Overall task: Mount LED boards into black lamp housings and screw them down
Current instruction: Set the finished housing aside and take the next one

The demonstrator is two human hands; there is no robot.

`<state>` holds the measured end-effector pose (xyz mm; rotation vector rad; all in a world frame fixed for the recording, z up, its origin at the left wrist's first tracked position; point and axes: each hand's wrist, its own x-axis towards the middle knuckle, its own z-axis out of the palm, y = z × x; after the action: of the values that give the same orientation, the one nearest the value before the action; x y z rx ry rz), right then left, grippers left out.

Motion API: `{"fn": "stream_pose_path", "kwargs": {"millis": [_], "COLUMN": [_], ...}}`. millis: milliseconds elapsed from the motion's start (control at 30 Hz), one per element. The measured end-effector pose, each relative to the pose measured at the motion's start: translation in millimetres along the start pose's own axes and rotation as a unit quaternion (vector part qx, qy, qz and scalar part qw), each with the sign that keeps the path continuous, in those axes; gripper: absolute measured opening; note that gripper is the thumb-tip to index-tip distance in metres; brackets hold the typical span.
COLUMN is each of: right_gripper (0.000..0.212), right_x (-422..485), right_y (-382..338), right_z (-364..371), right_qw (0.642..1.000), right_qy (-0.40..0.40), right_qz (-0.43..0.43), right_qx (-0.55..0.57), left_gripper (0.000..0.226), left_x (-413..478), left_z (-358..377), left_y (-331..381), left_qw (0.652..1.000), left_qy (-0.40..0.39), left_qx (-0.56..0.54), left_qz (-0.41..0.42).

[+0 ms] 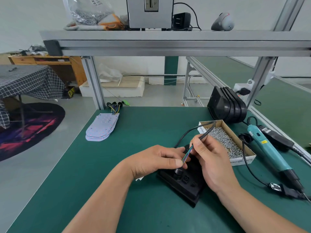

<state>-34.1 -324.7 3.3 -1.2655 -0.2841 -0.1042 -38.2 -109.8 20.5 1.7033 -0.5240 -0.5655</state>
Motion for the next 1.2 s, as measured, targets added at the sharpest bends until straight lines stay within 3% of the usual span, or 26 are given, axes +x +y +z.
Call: {"fn": "stream_pose_path", "kwargs": {"millis": [133,600,767,833,933,1000,1033,1100,1200], "right_gripper": [0.039,0.022,0.045,0.057,0.042,0.014,0.014,0.027,0.029], "right_x": [-0.6,-0.8,6.4,5.3,-1.7,-4.7,-4.5,-2.9,-0.9], "right_y": [-0.2,-4.0,-19.8,-31.0,-43.9,-45.4,-44.3,-40.1,-35.1], "right_z": [0.4,-5.8,-15.8,-24.1,-30.1,-23.0,-18.9,-15.7,-21.2], "right_qw": [1.0,0.999,0.985,0.955,0.907,0.85,0.813,0.753,0.701], "right_qy": [-0.012,-0.031,-0.012,0.002,0.007,-0.074,-0.124,-0.218,-0.287], "right_qz": [-0.013,0.007,0.024,-0.021,-0.195,-0.314,-0.347,-0.353,-0.331], "right_qx": [-0.013,0.026,-0.172,-0.294,-0.374,-0.415,-0.45,-0.511,-0.562], "left_gripper": [0.014,0.019,0.032,0.03,0.028,0.04,0.047,0.054,0.058], "left_x": [0.2,0.5,0.2,-0.4,-0.1,1.6,2.2,1.2,-5.6], "left_z": [1.0,-0.5,1.4,1.8,3.3,4.5,4.8,4.0,-6.3], "left_y": [1.4,0.6,1.1,1.1,3.9,4.9,5.1,7.0,11.5], "left_qw": [1.0,0.999,0.999,0.999,0.999,0.999,0.998,0.997,0.995], "left_qy": [-0.003,0.006,0.026,0.023,0.025,0.051,0.063,0.077,0.085], "left_qx": [0.004,0.046,0.041,0.031,0.019,0.006,0.005,0.022,0.06], "left_qz": [-0.001,0.003,0.001,0.004,0.01,0.011,0.009,0.004,-0.005]}}
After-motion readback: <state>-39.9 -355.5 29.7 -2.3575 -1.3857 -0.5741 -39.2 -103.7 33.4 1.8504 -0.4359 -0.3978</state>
